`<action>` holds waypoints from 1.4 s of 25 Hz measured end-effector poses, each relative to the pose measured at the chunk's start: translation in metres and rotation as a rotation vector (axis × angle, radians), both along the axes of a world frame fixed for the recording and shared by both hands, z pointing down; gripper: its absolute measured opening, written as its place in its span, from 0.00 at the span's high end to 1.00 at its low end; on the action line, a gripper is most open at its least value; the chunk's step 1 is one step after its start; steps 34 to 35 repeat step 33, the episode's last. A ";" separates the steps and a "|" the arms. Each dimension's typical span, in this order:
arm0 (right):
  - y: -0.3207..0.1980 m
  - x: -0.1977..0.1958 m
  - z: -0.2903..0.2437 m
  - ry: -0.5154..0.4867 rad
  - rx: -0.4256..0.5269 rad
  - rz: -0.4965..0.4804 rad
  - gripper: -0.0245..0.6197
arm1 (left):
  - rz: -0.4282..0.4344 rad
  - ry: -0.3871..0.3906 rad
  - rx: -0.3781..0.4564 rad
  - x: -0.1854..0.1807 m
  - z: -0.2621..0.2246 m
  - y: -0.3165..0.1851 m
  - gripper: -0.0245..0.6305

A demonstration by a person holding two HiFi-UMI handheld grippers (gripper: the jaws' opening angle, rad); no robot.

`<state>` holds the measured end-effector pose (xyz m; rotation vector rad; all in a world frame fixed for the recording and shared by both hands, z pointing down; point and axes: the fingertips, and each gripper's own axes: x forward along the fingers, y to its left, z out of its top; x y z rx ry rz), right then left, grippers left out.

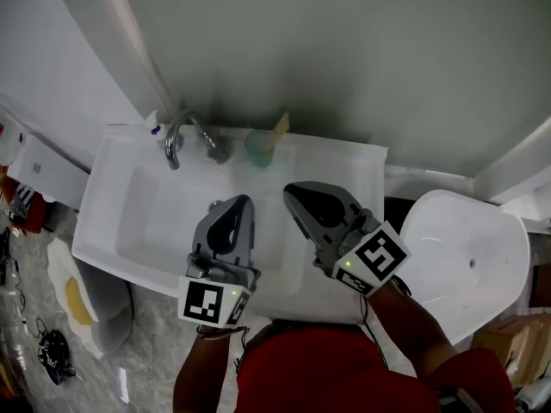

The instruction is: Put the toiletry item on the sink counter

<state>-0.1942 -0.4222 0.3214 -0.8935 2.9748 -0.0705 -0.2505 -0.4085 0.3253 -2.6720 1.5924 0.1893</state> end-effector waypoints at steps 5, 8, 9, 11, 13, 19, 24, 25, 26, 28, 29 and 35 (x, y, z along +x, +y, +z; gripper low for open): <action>0.029 -0.002 -0.011 0.008 0.050 -0.007 0.92 | 0.029 -0.009 0.024 0.008 -0.013 0.030 0.94; 0.043 -0.006 -0.015 -0.002 0.053 -0.017 0.92 | 0.035 0.005 0.025 0.012 -0.017 0.043 0.94; 0.047 -0.007 -0.016 -0.009 0.054 -0.020 0.92 | 0.034 0.011 0.024 0.012 -0.018 0.047 0.94; 0.055 -0.005 -0.010 0.004 0.053 -0.028 0.92 | 0.030 0.019 0.023 0.011 -0.018 0.052 0.94; 0.060 -0.003 -0.003 0.025 0.046 -0.033 0.92 | 0.022 0.022 0.020 0.010 -0.017 0.055 0.94; 0.065 -0.006 -0.013 0.000 0.039 -0.034 0.92 | 0.009 0.016 0.022 0.007 -0.017 0.056 0.94; 0.067 -0.006 -0.013 0.001 0.041 -0.041 0.92 | 0.013 0.011 0.028 0.010 -0.018 0.056 0.94; 0.067 -0.006 -0.013 0.001 0.040 -0.042 0.92 | 0.013 0.010 0.028 0.010 -0.018 0.056 0.94; 0.068 -0.005 -0.010 0.007 0.040 -0.044 0.92 | 0.013 0.010 0.027 0.011 -0.017 0.057 0.94; 0.070 -0.002 -0.006 0.017 0.039 -0.046 0.92 | 0.012 0.008 0.025 0.012 -0.016 0.058 0.94; 0.071 -0.001 -0.006 0.017 0.040 -0.045 0.92 | 0.010 0.007 0.024 0.012 -0.016 0.059 0.94; 0.071 0.004 -0.002 0.035 0.043 -0.043 0.92 | 0.008 0.007 0.025 0.014 -0.017 0.060 0.94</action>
